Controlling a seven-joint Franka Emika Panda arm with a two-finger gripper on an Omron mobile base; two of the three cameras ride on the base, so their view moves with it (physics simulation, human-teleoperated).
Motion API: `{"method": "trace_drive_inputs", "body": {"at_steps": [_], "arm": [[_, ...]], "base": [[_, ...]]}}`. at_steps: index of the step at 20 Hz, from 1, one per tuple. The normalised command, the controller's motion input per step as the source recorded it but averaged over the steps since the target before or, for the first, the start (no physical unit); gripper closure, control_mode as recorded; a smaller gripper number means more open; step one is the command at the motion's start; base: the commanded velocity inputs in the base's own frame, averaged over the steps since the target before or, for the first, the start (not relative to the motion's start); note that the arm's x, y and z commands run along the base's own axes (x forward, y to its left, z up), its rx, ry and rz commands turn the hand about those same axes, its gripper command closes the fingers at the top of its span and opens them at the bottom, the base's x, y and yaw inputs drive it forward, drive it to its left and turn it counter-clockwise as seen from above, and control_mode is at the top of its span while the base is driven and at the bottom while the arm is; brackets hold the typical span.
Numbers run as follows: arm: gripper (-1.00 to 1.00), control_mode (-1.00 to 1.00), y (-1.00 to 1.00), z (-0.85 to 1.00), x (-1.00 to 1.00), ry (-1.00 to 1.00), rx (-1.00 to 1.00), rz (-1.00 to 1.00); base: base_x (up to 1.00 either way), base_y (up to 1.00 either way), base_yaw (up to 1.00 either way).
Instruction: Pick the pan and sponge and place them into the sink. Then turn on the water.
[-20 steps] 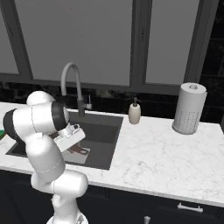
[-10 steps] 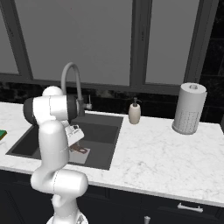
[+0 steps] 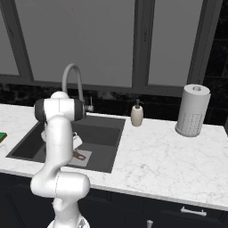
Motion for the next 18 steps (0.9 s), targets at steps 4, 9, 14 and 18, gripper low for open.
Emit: {"method": "trace_drive_inputs", "body": {"at_steps": [4,9,14,18], "arm": [[1.0,-1.0,0.09,-0.52,0.6,-0.04,0.0,0.0],[1.0,-1.0,0.01,-0.53,0.72,-0.05,0.0,0.0],[1.0,-1.0,0.0,-0.29,0.56,-0.12,0.0,0.0],[-1.0,-1.0,0.0,0.0,0.04,-0.31,0.0,0.0]], "base": [[0.0,0.0,0.0],[0.0,0.0,0.0],[0.0,0.0,0.0],[0.0,0.0,0.0]]}}
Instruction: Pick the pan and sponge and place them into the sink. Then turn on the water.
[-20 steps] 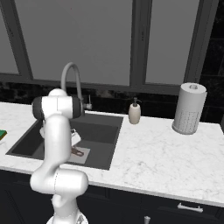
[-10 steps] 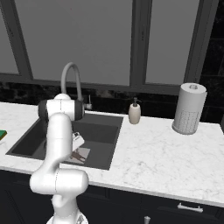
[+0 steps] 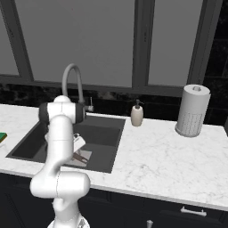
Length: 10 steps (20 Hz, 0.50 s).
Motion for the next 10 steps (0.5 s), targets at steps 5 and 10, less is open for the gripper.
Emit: {"method": "trace_drive_inputs", "body": {"at_steps": [5,10], "arm": [[-1.0,-1.0,0.01,0.03,0.0,-0.4,0.0,0.0],[-1.0,-1.0,0.28,0.33,0.0,-0.37,0.0,-0.04]], "base": [[0.0,0.0,0.0],[0.0,0.0,0.0]]}}
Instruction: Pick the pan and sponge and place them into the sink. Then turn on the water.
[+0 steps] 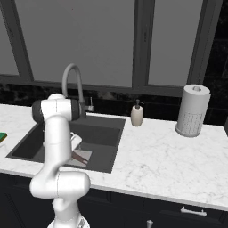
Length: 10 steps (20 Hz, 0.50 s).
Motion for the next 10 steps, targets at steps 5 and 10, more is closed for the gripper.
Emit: {"method": "trace_drive_inputs", "body": {"at_steps": [5,10], "arm": [[-1.0,-1.0,0.48,0.76,0.0,-0.3,0.0,0.0],[-1.0,-1.0,0.45,0.87,0.0,-0.12,0.0,0.0]], "base": [[0.0,0.0,0.0],[0.0,0.0,0.0]]}}
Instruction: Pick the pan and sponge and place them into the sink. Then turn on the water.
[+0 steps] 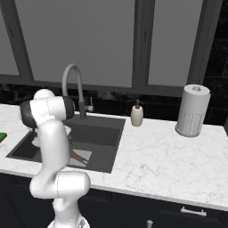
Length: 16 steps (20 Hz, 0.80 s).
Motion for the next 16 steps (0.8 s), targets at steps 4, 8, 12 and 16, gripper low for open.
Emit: {"method": "trace_drive_inputs", "body": {"at_steps": [4,8,12,16], "arm": [[-1.0,-1.0,0.34,0.85,-0.07,0.0,0.0,0.0],[-1.0,-1.0,0.21,0.73,-0.3,-0.07,0.0,0.0],[-1.0,-1.0,0.24,0.58,-0.47,-0.08,0.0,0.0],[-1.0,-1.0,0.27,0.55,-0.57,-0.16,0.0,0.0]], "base": [[0.0,0.0,0.0],[0.0,0.0,0.0],[0.0,0.0,0.0],[0.0,0.0,0.0]]}}
